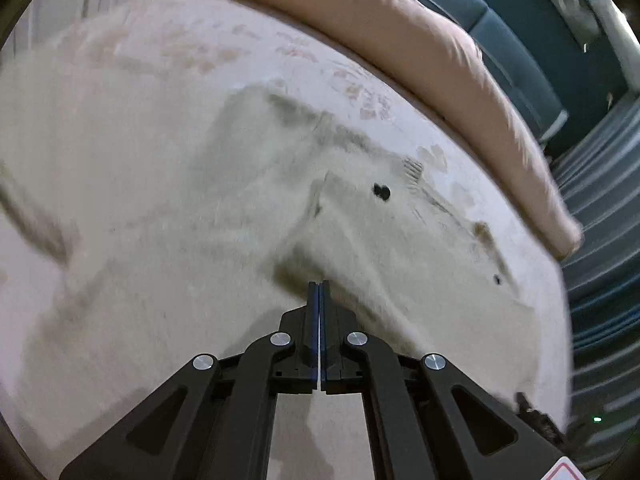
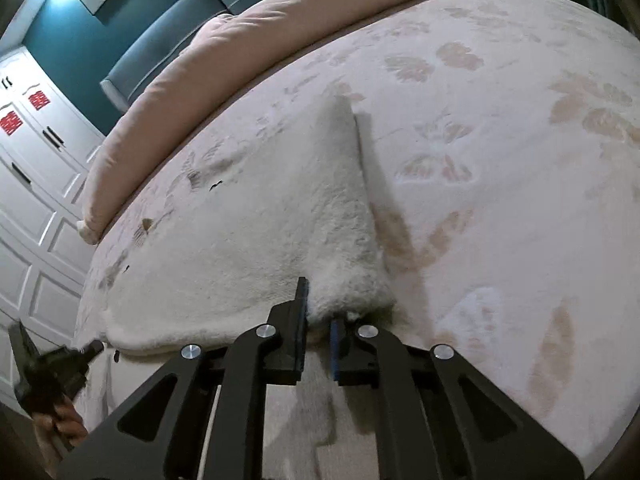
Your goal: Fold small clothes
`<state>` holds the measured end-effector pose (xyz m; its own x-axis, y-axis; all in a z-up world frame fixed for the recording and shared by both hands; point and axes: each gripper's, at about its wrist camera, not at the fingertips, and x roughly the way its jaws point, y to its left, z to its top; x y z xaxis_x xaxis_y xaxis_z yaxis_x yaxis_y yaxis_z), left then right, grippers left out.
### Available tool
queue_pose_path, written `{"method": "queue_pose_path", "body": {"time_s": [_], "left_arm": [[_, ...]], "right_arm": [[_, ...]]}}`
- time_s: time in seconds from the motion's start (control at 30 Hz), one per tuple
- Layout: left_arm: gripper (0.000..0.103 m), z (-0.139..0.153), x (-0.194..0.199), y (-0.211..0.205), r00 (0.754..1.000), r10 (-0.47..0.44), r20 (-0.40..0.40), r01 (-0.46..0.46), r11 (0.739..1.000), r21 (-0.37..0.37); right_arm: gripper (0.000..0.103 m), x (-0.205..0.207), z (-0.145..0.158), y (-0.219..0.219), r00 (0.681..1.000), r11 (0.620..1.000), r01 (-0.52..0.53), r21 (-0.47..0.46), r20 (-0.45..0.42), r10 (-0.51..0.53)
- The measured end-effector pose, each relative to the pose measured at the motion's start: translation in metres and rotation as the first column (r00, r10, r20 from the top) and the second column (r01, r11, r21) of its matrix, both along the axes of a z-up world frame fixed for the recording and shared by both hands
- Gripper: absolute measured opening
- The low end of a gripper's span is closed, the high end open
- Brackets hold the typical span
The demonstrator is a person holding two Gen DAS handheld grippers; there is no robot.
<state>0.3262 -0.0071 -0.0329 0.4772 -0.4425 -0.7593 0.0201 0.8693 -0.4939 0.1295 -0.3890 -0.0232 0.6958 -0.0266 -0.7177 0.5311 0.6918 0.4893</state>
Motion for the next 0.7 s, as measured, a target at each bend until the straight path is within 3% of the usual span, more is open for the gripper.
{"method": "queue_pose_path", "body": {"time_s": [0.03, 0.13, 0.27, 0.33, 0.4, 0.43, 0.5, 0.6, 0.63, 0.67, 0.7], "left_arm": [[0.004, -0.001, -0.001, 0.002, 1.0, 0.016, 0.0, -0.016, 1.0, -0.015], [0.038, 0.002, 0.008, 0.002, 0.999, 0.045, -0.014, -0.046, 0.997, -0.067], [0.055, 0.0, 0.032, -0.009, 0.999, 0.028, -0.039, -0.032, 0.995, -0.095], [0.053, -0.006, 0.043, -0.019, 0.999, 0.014, -0.049, -0.018, 0.996, -0.082], [0.023, -0.004, 0.046, -0.021, 1.0, 0.007, -0.028, -0.009, 0.998, -0.067], [0.003, 0.001, 0.048, -0.024, 1.0, -0.018, -0.005, 0.018, 0.998, -0.067], [0.003, 0.017, 0.042, -0.02, 0.999, -0.011, 0.051, 0.015, 0.996, -0.088], [0.003, 0.047, 0.025, -0.013, 0.987, 0.002, 0.163, 0.01, 0.997, -0.074], [0.003, 0.049, 0.022, -0.011, 0.985, 0.008, 0.172, 0.005, 0.997, -0.076], [0.003, 0.045, 0.017, -0.01, 0.986, 0.016, 0.167, -0.008, 0.999, -0.047], [0.003, 0.035, 0.015, -0.012, 0.989, 0.005, 0.148, -0.004, 1.0, -0.005]], "right_arm": [[0.009, 0.0, -0.001, 0.0, 1.0, 1.0, -0.003, 0.003, -0.001, 0.003], [0.011, -0.003, -0.004, 0.005, 1.0, 1.0, -0.014, -0.023, 0.017, 0.014], [0.012, -0.005, -0.007, 0.005, 0.999, 1.0, 0.003, -0.014, 0.049, -0.002], [0.014, -0.005, -0.008, 0.007, 0.999, 1.0, -0.001, -0.022, 0.05, 0.002], [0.014, -0.003, -0.01, 0.006, 0.999, 1.0, -0.001, -0.022, 0.037, 0.001], [0.014, 0.0, -0.007, 0.006, 1.0, 1.0, -0.003, -0.028, 0.022, 0.004], [0.014, -0.002, 0.003, 0.009, 0.999, 0.999, -0.01, -0.051, 0.036, 0.012], [0.013, -0.02, 0.026, 0.01, 0.981, 0.998, -0.003, -0.055, 0.193, 0.014], [0.013, -0.022, 0.027, 0.008, 0.979, 0.999, 0.001, -0.051, 0.205, 0.009], [0.013, -0.019, 0.019, 0.004, 0.988, 0.998, 0.011, -0.055, 0.152, -0.002], [0.007, -0.009, 0.001, 0.0, 0.999, 0.999, -0.003, -0.047, 0.041, 0.005]]}}
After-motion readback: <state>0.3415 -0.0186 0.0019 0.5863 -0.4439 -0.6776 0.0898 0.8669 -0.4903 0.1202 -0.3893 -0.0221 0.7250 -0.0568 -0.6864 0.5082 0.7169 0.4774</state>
